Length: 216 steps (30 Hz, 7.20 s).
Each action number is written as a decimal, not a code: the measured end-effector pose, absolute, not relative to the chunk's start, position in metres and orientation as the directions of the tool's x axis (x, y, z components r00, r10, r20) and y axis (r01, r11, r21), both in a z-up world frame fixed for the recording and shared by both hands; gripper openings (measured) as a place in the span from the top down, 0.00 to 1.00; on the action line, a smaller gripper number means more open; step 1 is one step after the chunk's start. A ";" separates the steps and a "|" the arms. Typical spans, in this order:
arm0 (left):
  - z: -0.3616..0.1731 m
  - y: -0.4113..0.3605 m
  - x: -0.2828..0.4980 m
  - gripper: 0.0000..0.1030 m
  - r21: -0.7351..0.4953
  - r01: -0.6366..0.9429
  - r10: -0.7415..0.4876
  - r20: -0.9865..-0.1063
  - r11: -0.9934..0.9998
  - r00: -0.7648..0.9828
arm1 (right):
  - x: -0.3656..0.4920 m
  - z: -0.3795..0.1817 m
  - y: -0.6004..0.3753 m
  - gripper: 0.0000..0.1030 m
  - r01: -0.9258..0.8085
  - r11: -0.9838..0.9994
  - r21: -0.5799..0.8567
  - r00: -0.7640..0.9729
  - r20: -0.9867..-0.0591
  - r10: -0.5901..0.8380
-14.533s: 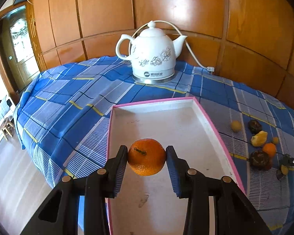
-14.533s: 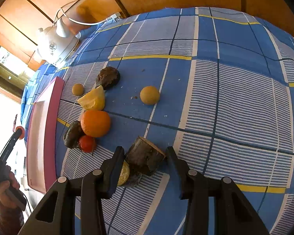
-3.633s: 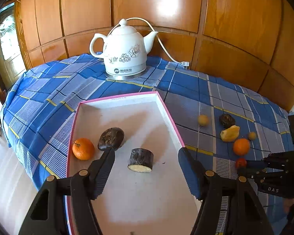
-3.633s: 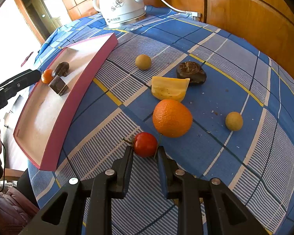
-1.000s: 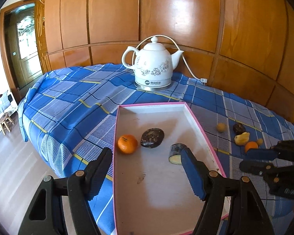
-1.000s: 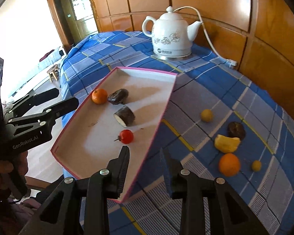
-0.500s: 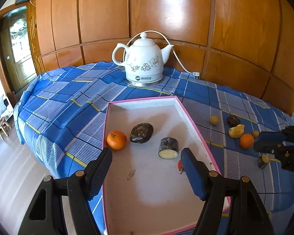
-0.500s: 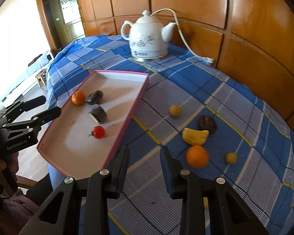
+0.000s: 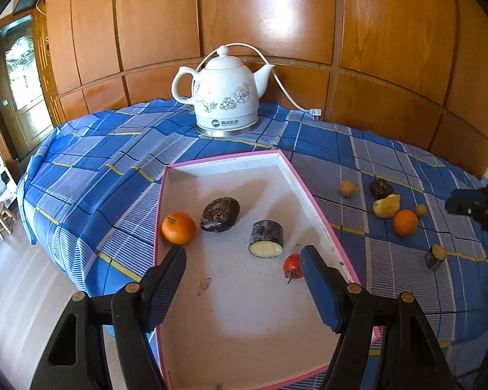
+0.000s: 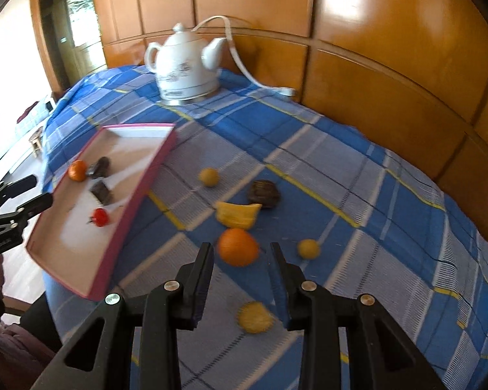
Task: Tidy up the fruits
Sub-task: 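Withdraw the right tool from the tray, then move the left tool over the yellow fruit wedge on the cloth, then close the left tool on the yellow wedge and lift it, then hold the yellow wedge in the left tool while the right tool reaches the small yellow round fruit, then close the right tool on the small yellow fruit while the left tool carries the wedge toward the tray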
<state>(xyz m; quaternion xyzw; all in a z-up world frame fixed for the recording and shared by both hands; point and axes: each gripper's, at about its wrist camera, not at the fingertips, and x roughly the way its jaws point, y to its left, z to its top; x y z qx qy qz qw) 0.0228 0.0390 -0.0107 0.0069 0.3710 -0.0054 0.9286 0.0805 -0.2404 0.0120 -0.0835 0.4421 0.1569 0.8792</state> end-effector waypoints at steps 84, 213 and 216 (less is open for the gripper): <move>-0.042 -0.108 0.057 0.56 -0.151 0.509 -0.404 -0.805 0.848 0.434 | 0.122 -0.047 -0.350 0.66 0.019 0.977 0.213 0.441 -0.878 0.183; -0.014 -0.074 0.027 0.57 -0.076 0.378 -0.308 -0.736 0.923 0.602 | 0.121 -0.081 -0.320 0.75 -0.117 0.993 0.002 0.370 -0.928 0.045; -0.014 -0.068 0.027 0.57 -0.078 0.364 -0.300 -0.738 0.928 0.605 | 0.120 -0.081 -0.318 0.75 -0.124 0.992 -0.009 0.375 -0.926 0.039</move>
